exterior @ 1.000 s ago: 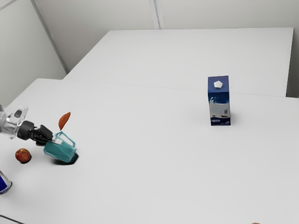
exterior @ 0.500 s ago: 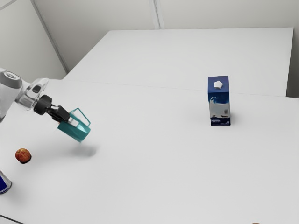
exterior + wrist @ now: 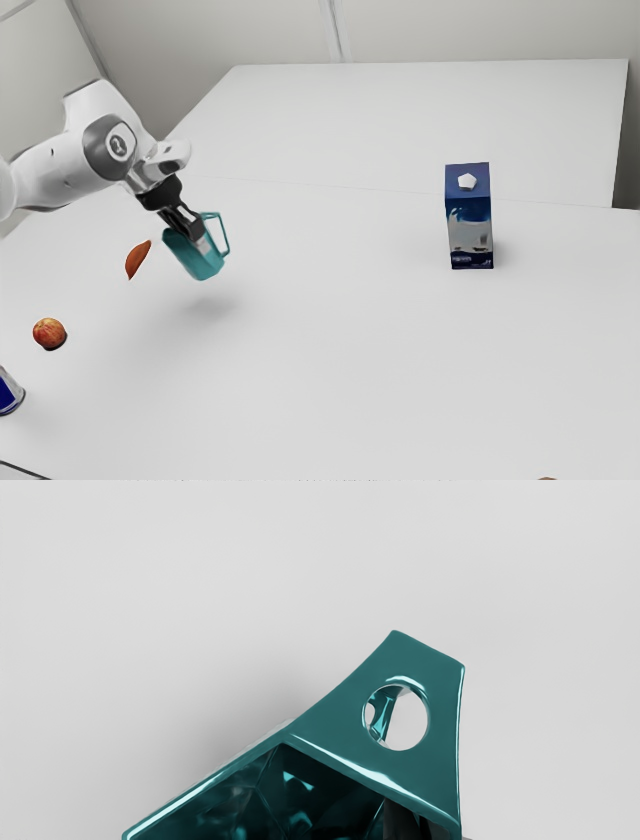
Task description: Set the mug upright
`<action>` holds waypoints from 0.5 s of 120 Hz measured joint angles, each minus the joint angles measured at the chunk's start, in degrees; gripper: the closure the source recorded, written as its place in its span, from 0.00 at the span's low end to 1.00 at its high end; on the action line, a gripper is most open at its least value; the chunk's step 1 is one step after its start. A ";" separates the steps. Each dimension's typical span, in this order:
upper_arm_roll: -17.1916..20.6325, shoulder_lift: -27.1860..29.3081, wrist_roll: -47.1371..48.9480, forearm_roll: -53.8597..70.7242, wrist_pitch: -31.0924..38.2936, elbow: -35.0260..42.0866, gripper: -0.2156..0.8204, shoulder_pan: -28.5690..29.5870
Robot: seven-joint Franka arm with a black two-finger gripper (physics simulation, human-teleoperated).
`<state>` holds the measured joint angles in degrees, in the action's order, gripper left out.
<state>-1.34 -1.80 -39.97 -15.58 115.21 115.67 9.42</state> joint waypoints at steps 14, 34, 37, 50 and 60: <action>2.05 0.43 4.39 3.62 3.35 1.85 0.95 -0.34; 3.47 0.58 9.59 6.27 9.61 6.92 0.96 -1.22; 3.55 0.52 10.26 6.49 10.50 7.49 0.96 -1.39; 3.67 0.25 12.89 7.97 13.98 9.88 0.96 -1.95; 3.71 0.18 14.62 8.71 16.38 11.83 0.96 -1.91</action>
<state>2.37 -1.63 -25.34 -6.87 131.59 127.50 7.51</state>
